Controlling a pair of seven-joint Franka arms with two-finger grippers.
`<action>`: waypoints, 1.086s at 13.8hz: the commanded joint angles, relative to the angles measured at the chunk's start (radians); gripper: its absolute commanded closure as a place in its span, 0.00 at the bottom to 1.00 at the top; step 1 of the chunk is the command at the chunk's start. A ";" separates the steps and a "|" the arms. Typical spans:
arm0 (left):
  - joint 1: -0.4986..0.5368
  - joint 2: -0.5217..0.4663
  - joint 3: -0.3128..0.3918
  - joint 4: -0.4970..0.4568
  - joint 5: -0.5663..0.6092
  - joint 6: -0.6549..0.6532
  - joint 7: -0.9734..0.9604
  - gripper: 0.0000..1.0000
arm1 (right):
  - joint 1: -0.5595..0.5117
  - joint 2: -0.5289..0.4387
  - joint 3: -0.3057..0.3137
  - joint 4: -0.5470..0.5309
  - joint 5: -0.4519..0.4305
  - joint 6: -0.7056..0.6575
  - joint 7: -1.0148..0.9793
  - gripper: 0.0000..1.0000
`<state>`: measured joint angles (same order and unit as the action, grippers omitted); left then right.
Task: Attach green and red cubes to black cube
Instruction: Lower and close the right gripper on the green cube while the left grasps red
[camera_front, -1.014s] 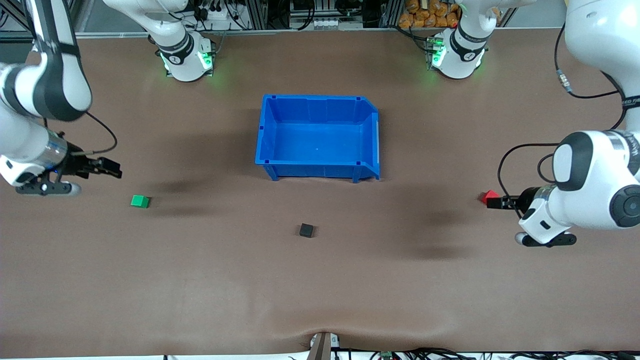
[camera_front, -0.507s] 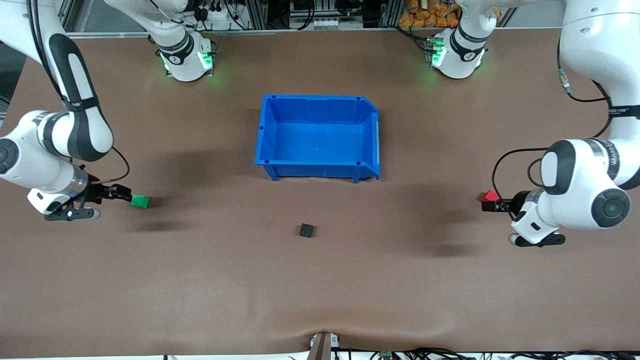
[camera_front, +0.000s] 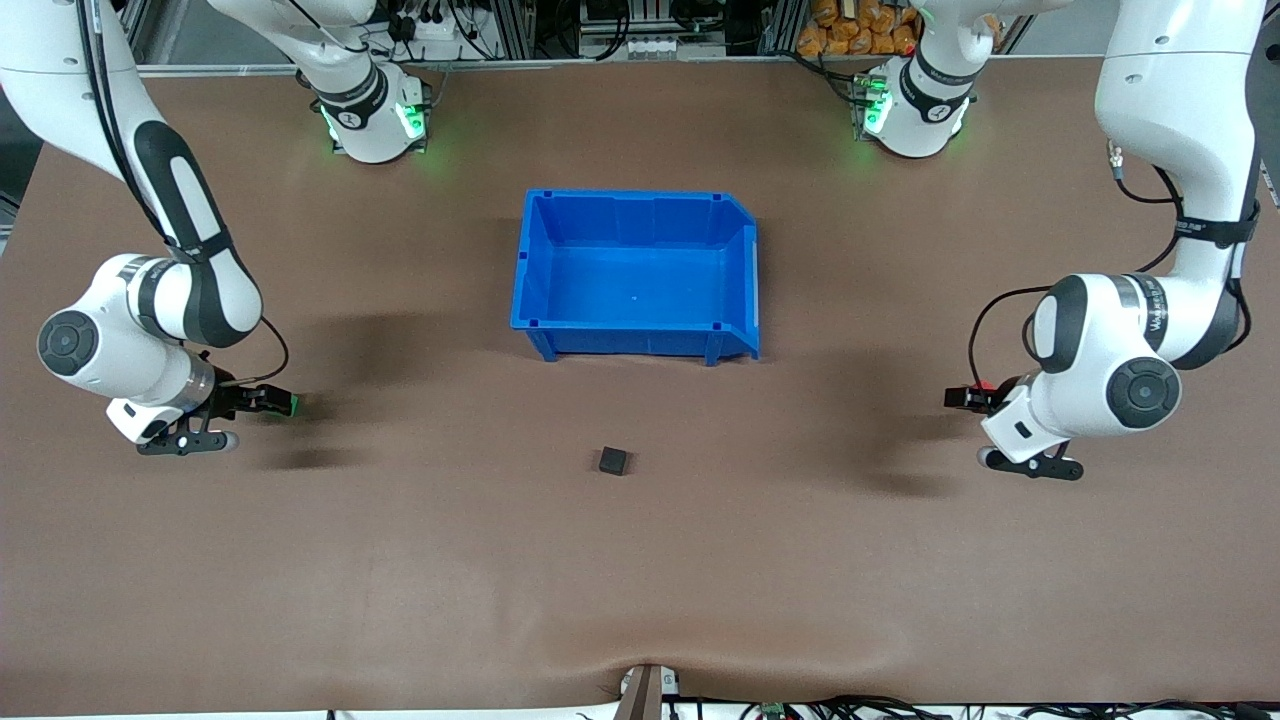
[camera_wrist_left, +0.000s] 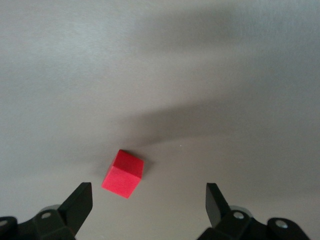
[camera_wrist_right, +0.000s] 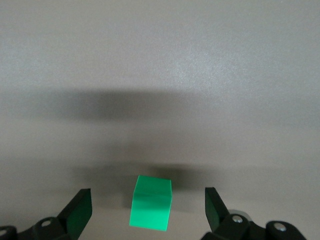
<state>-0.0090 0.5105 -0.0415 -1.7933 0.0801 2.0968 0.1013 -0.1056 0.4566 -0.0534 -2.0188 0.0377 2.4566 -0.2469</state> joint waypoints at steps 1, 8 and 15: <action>0.012 -0.035 -0.003 -0.069 0.020 0.054 0.078 0.00 | -0.005 0.022 0.003 -0.081 0.016 0.167 -0.003 0.00; 0.073 -0.006 -0.003 -0.077 0.024 0.065 0.344 0.00 | -0.008 0.042 0.003 -0.146 0.016 0.311 -0.018 0.00; 0.073 0.023 -0.003 -0.072 0.023 0.091 0.334 0.20 | -0.011 0.016 0.004 -0.147 0.016 0.231 -0.018 0.00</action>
<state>0.0591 0.5350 -0.0374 -1.8588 0.0835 2.1755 0.4345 -0.1058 0.4976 -0.0552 -2.1521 0.0381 2.7155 -0.2474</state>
